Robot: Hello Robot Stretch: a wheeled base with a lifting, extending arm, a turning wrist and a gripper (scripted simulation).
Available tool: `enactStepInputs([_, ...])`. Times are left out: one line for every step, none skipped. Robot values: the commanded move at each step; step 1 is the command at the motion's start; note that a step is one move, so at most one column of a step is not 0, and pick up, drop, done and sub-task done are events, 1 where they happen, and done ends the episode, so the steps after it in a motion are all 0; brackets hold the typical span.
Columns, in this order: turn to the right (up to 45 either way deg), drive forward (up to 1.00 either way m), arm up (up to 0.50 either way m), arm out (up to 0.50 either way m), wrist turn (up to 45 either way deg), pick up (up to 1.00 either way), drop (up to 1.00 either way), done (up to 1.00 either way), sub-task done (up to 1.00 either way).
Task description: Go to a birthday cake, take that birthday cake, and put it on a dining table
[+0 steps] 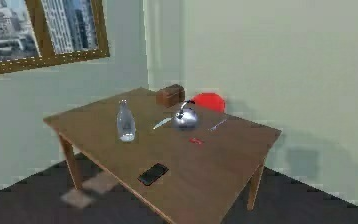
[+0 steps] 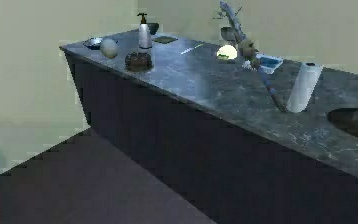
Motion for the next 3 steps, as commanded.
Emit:
enactStepInputs([45.0,0.00,0.00,0.00,0.0,0.00,0.00,0.00,0.00])
enactStepInputs([27.0,0.00,0.00,0.00,0.0,0.00,0.00,0.00,0.00])
enactStepInputs([0.0,0.80,0.00,0.00,0.0,0.00,0.00,0.00,0.00])
